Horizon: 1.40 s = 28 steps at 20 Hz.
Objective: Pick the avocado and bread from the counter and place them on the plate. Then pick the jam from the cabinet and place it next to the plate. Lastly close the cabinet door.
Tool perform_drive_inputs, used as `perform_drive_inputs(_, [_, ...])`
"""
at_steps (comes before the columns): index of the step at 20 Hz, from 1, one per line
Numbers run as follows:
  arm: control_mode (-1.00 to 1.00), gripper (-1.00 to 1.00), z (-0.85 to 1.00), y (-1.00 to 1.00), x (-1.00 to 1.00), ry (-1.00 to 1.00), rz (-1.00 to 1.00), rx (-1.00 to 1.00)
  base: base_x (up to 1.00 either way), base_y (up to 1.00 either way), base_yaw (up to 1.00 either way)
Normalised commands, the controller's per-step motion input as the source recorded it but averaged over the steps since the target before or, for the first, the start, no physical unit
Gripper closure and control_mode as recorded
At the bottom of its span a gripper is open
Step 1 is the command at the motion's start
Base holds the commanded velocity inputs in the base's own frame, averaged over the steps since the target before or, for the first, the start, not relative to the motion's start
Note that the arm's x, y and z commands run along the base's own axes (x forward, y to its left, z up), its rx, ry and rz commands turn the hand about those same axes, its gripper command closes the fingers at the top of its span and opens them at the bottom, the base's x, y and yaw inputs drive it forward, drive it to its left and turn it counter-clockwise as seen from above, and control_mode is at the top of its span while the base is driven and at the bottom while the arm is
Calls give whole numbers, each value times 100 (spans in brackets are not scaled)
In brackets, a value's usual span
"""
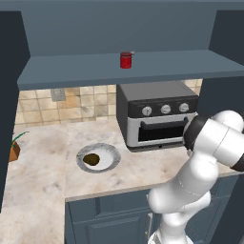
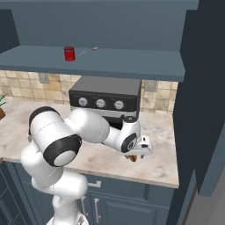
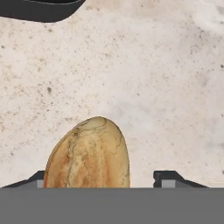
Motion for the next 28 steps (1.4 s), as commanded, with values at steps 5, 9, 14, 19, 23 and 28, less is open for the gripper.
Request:
perform_drive_inputs(5, [-100,100,-1,0,-2,0,8,0,0,0,0])
perform_drive_inputs(9, [-100,100,2,6,-29,0,7,2,0,0,0])
perform_drive_inputs(14, [-100,100,12,21,-36,0,1,0,0,0,0])
perform_drive_inputs(19, [-100,100,19,29,-36,0,6,0,0,0,0])
perform_drive_inputs(23, [-100,100,22,41,-30,0,0,0,0,0,0])
perform_drive_inputs(28, [-100,100,23,44,-28,2,1,0,0,0,0])
